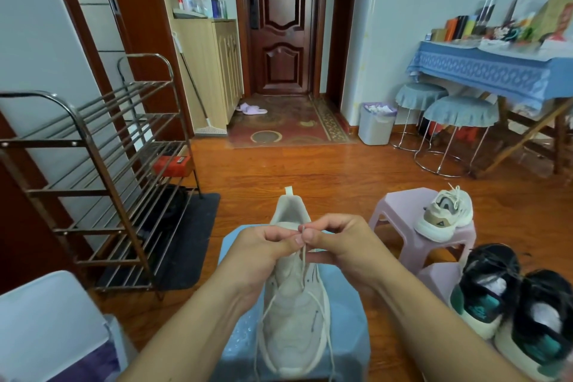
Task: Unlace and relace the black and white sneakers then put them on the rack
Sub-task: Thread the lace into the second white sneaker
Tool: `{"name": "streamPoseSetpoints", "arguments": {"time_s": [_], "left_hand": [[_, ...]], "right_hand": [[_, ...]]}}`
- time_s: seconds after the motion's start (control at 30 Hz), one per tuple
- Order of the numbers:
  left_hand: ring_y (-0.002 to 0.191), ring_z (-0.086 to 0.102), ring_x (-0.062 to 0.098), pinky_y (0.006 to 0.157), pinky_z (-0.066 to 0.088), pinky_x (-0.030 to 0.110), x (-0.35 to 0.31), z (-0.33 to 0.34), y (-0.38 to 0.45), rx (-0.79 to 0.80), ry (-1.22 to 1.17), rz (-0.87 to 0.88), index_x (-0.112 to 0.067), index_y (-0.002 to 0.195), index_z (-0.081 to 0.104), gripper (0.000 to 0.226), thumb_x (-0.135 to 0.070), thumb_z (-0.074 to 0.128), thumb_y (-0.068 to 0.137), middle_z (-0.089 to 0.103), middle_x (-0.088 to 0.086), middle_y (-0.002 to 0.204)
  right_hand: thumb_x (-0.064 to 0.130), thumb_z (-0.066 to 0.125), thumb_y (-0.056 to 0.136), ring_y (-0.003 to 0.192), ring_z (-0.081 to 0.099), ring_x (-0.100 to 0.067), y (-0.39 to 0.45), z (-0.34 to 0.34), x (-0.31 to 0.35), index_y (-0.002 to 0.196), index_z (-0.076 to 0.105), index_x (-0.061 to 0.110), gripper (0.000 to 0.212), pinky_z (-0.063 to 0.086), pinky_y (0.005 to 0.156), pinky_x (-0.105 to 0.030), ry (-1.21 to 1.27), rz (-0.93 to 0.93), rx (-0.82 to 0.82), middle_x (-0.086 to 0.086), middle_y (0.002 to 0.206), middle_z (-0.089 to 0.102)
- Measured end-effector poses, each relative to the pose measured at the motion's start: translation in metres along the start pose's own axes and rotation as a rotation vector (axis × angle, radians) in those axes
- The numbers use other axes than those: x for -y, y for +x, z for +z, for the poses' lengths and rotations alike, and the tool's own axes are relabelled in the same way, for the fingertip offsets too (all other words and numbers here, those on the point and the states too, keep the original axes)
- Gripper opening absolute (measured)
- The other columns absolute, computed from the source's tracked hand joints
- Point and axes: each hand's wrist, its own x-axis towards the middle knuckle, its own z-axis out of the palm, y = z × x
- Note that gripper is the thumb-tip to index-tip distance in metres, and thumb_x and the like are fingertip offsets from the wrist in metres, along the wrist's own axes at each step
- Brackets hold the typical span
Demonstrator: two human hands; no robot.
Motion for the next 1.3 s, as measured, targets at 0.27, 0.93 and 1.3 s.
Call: {"name": "streamPoseSetpoints", "arguments": {"time_s": [0.27, 0.93, 1.3], "left_hand": [[0.081, 0.072, 0.011, 0.074, 0.056, 0.018, -0.003, 0.001, -0.004, -0.035, 0.150, 0.074, -0.007, 0.085, 0.081, 0.007, -0.013, 0.077, 0.087, 0.078, 0.008, 0.086], [0.087, 0.065, 0.007, 0.080, 0.048, 0.021, 0.003, -0.002, -0.012, -0.169, 0.281, 0.217, -0.028, 0.078, 0.082, 0.009, -0.028, 0.080, 0.086, 0.065, 0.001, 0.093], [0.080, 0.058, 0.001, 0.069, 0.042, 0.009, 0.012, 0.001, -0.008, -0.271, 0.442, 0.417, -0.027, 0.077, 0.081, 0.009, -0.028, 0.080, 0.086, 0.056, -0.008, 0.084]], "right_hand": [[0.011, 0.076, 0.085, 0.090, 0.073, -0.024, -0.001, 0.010, -0.002, 0.080, 0.078, 0.009, 0.006, 0.060, 0.087, -0.044, -0.039, -0.034, -0.105, -0.013, 0.089, 0.076], [0.007, 0.071, 0.090, 0.103, 0.072, -0.021, -0.008, 0.020, -0.012, 0.100, 0.080, 0.009, 0.014, 0.058, 0.091, -0.036, -0.040, -0.083, -0.110, -0.005, 0.103, 0.077], [0.009, 0.074, 0.088, 0.098, 0.073, -0.017, -0.014, 0.027, -0.010, 0.090, 0.083, 0.018, 0.013, 0.057, 0.094, -0.041, -0.071, -0.090, -0.153, -0.001, 0.099, 0.078]]}}
